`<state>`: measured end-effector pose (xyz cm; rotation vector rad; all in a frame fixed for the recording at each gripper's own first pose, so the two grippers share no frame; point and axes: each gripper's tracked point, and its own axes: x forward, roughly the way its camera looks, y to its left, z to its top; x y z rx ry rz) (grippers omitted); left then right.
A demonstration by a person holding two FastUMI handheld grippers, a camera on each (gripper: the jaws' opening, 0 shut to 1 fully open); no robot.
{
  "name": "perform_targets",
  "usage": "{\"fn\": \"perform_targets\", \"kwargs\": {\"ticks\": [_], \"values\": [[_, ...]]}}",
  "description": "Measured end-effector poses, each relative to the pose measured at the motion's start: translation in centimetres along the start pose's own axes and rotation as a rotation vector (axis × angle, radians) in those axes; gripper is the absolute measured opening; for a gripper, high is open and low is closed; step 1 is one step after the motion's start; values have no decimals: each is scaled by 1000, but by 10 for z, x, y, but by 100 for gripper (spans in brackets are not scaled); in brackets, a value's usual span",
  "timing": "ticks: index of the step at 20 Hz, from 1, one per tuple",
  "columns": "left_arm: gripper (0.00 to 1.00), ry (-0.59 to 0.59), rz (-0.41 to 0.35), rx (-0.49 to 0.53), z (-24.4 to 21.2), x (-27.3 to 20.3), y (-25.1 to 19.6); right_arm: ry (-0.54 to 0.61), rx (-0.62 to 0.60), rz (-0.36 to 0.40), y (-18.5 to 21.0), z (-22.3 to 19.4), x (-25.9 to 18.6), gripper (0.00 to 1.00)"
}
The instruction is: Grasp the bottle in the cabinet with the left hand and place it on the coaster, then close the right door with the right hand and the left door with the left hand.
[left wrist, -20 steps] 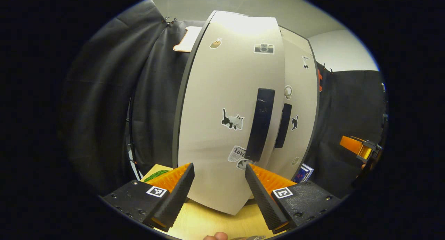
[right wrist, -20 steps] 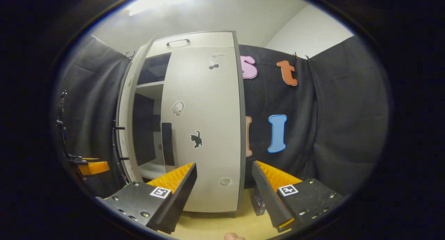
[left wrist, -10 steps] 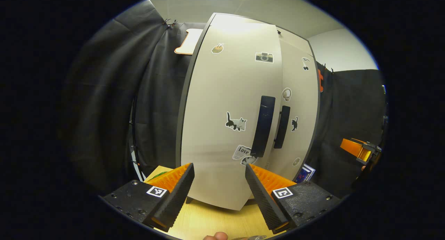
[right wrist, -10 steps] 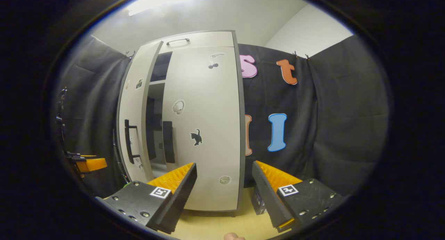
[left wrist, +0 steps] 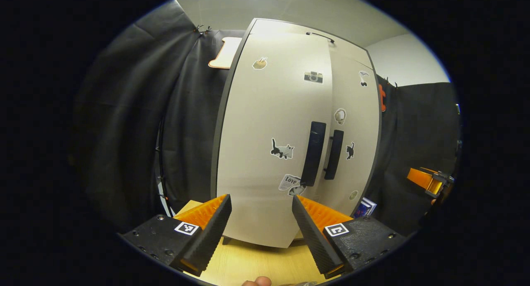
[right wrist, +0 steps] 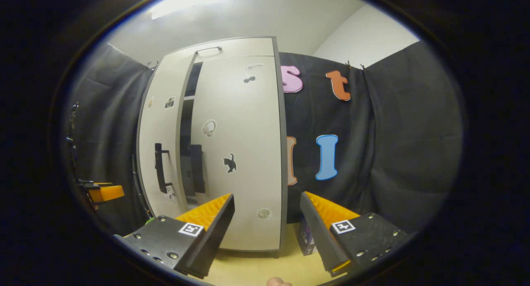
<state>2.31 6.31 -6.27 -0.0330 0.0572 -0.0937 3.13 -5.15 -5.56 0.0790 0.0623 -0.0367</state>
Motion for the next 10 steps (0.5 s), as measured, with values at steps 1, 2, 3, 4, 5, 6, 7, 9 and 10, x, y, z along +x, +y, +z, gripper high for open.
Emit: {"fn": "perform_targets", "kwargs": {"ticks": [1, 2, 3, 4, 5, 6, 7, 9, 10], "values": [[95, -1, -1, 2, 0, 0, 0, -1, 1, -1, 0, 0, 0, 93], [95, -3, 0, 3, 0, 0, 0, -2, 1, -2, -1, 0, 0, 93], [95, -4, 0, 5, 0, -1, 0, -3, 1, -3, -1, 0, -1, 93], [95, -4, 0, 6, 1, -1, 0, -3, 0, -4, -2, 0, -2, 93], [95, -4, 0, 8, 1, -1, 0, -3, 1, -4, -1, 0, -2, 93], [95, -5, 0, 9, 1, -1, 0, -3, 2, -3, -2, -1, -3, 93], [95, -6, 0, 10, 1, -1, 0, -3, 3, -3, -1, -2, -3, 93], [95, -5, 2, 12, 0, -1, 0, -3, 6, -2, -2, -1, -4, 93], [95, -6, 2, 12, 1, -2, 0, -2, 8, -1, -2, -2, -5, 93]]}}
